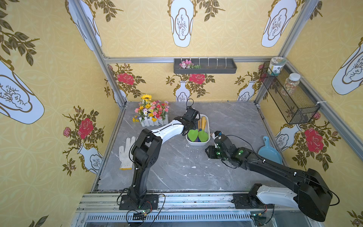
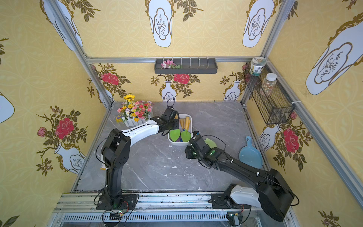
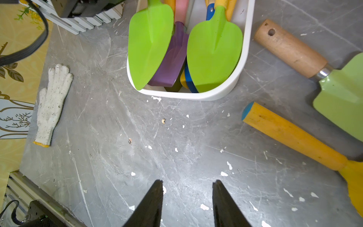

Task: Put the shovel into the storage box
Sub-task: Place the shovel in the storage box.

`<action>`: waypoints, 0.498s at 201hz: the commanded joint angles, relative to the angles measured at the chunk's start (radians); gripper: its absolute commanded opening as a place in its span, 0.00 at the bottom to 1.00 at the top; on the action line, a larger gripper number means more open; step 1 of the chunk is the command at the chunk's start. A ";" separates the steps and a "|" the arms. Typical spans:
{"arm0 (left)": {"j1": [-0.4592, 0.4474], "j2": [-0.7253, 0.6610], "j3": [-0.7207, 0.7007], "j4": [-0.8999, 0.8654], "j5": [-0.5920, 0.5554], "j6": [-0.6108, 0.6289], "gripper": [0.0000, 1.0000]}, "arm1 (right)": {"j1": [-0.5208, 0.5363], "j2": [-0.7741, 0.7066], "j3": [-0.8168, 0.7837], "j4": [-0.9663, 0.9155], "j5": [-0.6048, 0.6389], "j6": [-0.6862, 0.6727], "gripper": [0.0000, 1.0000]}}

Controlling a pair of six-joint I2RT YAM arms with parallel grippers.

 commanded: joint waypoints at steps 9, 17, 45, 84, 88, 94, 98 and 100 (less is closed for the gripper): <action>0.002 0.038 0.019 0.042 -0.054 0.031 0.07 | 0.000 0.004 0.001 0.011 0.009 0.007 0.45; 0.002 0.047 0.021 0.045 -0.066 0.036 0.07 | 0.000 0.006 0.001 0.011 0.008 0.009 0.45; 0.002 0.067 0.026 0.055 -0.089 0.042 0.09 | 0.000 0.009 0.001 0.010 0.006 0.011 0.45; 0.002 0.065 0.009 0.060 -0.088 0.041 0.21 | 0.000 0.016 0.003 0.010 0.007 0.014 0.45; 0.002 0.062 0.005 0.061 -0.087 0.040 0.24 | 0.000 0.016 0.003 0.010 0.006 0.014 0.45; 0.002 0.058 -0.001 0.061 -0.087 0.039 0.27 | 0.000 0.019 0.006 0.010 0.006 0.013 0.46; 0.002 0.055 -0.005 0.061 -0.088 0.037 0.28 | 0.000 0.022 0.008 0.010 0.007 0.013 0.46; 0.000 0.052 -0.007 0.061 -0.088 0.037 0.29 | 0.000 0.022 0.009 0.010 0.007 0.012 0.46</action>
